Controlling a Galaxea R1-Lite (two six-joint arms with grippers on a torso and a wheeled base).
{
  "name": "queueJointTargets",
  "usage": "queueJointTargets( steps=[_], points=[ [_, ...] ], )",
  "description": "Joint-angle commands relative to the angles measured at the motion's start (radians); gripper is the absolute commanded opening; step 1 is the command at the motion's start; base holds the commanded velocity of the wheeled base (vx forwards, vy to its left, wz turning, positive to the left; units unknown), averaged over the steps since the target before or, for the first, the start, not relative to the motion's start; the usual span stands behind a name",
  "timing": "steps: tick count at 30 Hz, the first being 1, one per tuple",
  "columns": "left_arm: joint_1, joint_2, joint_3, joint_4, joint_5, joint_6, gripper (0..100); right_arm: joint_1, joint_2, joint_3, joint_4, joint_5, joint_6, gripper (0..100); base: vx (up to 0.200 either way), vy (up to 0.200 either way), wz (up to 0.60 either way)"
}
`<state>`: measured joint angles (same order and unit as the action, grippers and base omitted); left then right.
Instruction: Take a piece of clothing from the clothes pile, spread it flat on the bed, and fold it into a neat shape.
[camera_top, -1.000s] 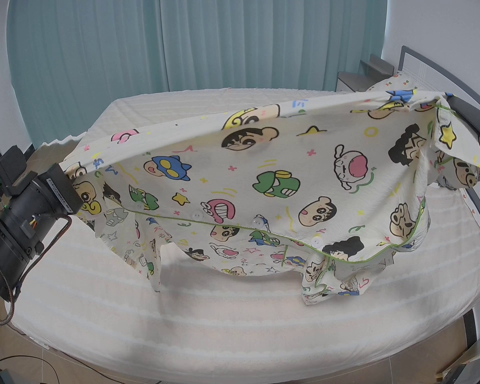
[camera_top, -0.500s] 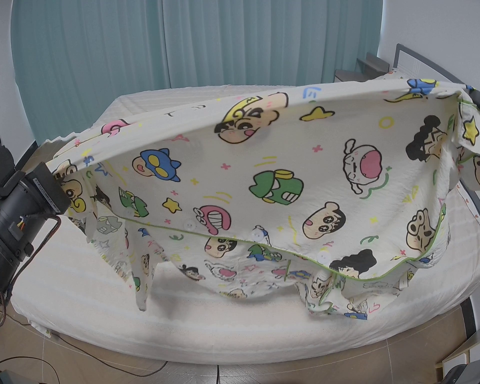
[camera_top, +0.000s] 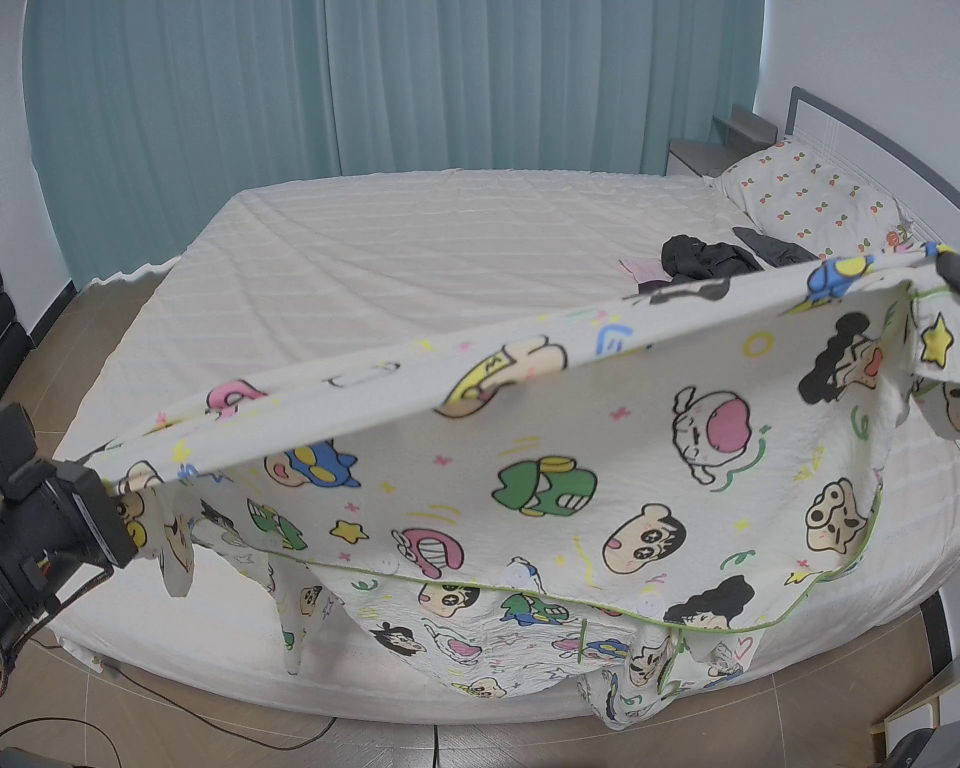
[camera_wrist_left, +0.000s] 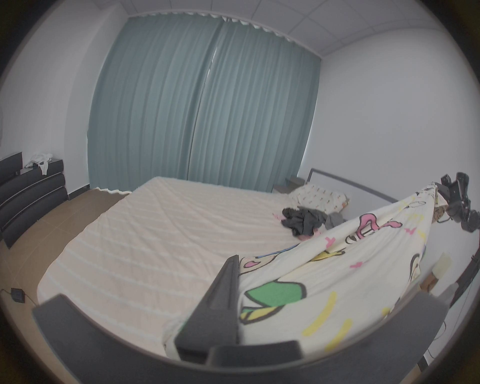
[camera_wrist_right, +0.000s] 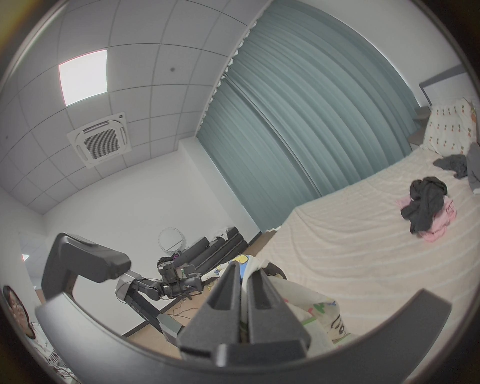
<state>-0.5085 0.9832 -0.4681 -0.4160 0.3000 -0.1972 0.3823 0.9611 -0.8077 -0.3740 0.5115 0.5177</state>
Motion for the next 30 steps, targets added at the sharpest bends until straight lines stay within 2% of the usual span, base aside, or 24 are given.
queueJointTargets(
  steps=[1, 9, 14, 20, 30],
  points=[
    [0.004, -0.005, 0.043, 0.031, -0.021, -0.008, 0, -0.03, 0.091, 0.028, 0.015, 0.001, -0.002, 0, 0.0, 0.0, 0.0],
    [0.008, 0.178, 0.031, 0.008, -0.021, -0.102, 0, -0.076, 0.208, 0.044, -0.014, -0.007, -0.021, 0, 0.0, 0.0, 0.0],
    [0.01, 0.304, 0.016, -0.087, -0.021, -0.122, 0, -0.091, 0.26, 0.076, -0.052, -0.007, -0.042, 0, 0.0, 0.0, 0.0],
    [0.022, 0.494, -0.057, -0.173, -0.015, -0.122, 0, -0.094, 0.416, 0.076, -0.138, -0.034, -0.056, 0, 0.2, 0.0, 0.0],
    [0.127, 0.798, -0.23, -0.228, -0.021, -0.123, 0, -0.118, 0.706, 0.044, -0.376, -0.105, -0.054, 0, 0.2, 0.0, 0.0]
  ],
)
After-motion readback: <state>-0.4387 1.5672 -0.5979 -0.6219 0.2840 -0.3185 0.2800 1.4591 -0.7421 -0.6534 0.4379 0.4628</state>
